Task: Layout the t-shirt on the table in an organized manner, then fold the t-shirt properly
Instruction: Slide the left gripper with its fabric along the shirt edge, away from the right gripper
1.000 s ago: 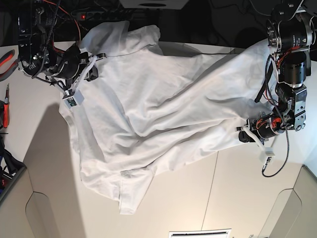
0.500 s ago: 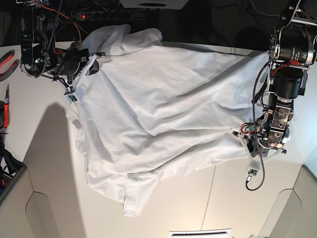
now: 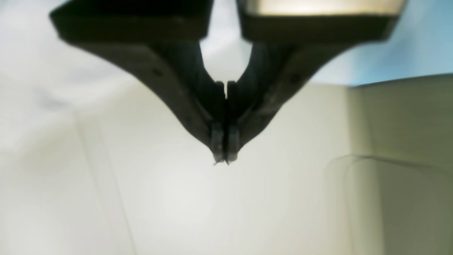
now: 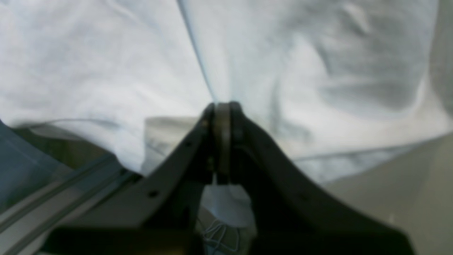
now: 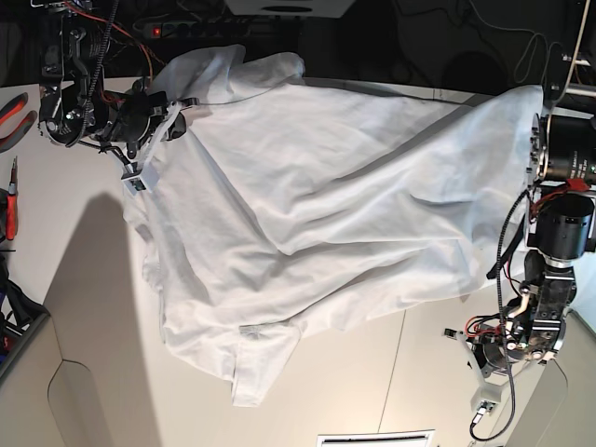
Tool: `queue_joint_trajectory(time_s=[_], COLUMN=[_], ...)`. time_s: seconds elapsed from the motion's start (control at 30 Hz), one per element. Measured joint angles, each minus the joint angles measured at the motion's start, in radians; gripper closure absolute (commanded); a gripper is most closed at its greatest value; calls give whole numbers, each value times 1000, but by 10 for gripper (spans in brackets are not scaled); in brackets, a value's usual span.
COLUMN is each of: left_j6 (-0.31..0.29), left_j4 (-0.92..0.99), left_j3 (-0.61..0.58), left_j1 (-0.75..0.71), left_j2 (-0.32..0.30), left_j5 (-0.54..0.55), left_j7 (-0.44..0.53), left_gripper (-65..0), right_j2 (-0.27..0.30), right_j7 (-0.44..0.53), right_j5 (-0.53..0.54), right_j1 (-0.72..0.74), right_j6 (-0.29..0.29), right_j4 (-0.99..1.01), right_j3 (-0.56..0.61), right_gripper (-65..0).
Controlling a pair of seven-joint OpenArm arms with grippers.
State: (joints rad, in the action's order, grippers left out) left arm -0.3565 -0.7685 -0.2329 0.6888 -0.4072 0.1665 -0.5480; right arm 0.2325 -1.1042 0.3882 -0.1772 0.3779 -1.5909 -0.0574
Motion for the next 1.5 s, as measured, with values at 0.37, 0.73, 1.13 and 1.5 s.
queue_joint_trajectory(time_s=[0.37,0.73,1.13,1.5], left_j6=[-339,-295,143,99], left_j4=[-2,-6,-2,-2], left_j3=[-2,0,-2,-2], left_j1=[-45,-243,-281,-177], left_j2=[-146,-137,-75,-74], left_j5=[425,189,-246,-141], left_j7=[-480,-173,150,134], left_gripper=[0,0,0,0], right_j2=[0,0,26,36], right_j7=[0,1,-16,-14], right_j5=[0,0,12,26], right_j1=[0,0,0,0], right_j6=[0,0,0,0], right_j4=[1,1,1,1], right_j3=[0,0,1,1], right_gripper=[0,0,0,0])
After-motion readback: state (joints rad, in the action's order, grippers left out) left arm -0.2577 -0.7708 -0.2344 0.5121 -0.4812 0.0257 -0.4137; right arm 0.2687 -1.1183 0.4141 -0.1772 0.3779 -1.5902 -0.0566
